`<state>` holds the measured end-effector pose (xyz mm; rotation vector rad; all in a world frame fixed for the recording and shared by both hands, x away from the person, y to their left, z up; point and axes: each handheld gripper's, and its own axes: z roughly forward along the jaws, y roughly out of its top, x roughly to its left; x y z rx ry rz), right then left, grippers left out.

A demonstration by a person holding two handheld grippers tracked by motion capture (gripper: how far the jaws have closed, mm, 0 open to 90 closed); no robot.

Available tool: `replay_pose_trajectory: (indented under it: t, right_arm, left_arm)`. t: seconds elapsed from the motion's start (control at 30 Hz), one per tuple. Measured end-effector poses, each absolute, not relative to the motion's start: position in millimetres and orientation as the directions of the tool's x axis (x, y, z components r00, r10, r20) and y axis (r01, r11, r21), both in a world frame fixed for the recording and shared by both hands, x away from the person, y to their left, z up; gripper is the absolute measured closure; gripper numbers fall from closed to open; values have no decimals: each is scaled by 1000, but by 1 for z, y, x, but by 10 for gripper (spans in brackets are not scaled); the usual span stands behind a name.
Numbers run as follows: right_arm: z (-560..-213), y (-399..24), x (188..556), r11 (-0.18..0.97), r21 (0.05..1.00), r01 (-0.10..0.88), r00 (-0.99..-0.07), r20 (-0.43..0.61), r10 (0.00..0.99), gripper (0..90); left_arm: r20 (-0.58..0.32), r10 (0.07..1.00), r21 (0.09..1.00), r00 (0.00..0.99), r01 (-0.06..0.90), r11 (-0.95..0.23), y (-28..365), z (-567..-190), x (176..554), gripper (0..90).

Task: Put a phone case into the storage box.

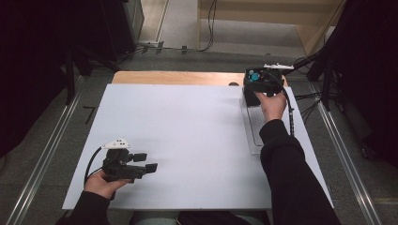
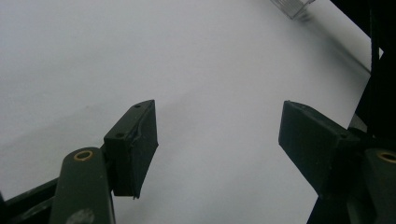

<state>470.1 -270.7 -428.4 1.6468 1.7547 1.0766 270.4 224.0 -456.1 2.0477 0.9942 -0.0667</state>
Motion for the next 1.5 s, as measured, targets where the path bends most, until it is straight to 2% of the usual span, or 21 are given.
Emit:
replay_pose_trajectory:
  t: [0.23, 0.57, 0.67, 0.77, 1.0, 1.5]
  right_arm:
    - [-408, -268, 453, -51, 789, 612, -165, 190, 968, 0]
    - [-396, -256, 431, 31, 751, 660, -314, 238, 919, 2]
    - [-395, -251, 424, 61, 748, 661, -345, 230, 910, 90]
    - [-394, -247, 418, 101, 736, 670, -382, 225, 896, 113]
    - [-394, -244, 402, 110, 729, 676, -440, 279, 853, 175]
    - [-411, -214, 380, 178, 724, 667, -528, 290, 798, 177]
  left_arm:
    - [-382, 626, 656, 680, 677, -335, 223, -457, 273, 284]
    - [-380, 623, 655, 683, 675, -340, 222, -457, 277, 284]
    - [-382, 623, 654, 682, 676, -339, 222, -456, 278, 283]
    - [-384, 623, 652, 682, 678, -339, 222, -456, 279, 284]
    - [-388, 619, 648, 683, 680, -344, 221, -457, 281, 283]
    - [-391, 616, 645, 684, 681, -346, 222, -457, 282, 283]
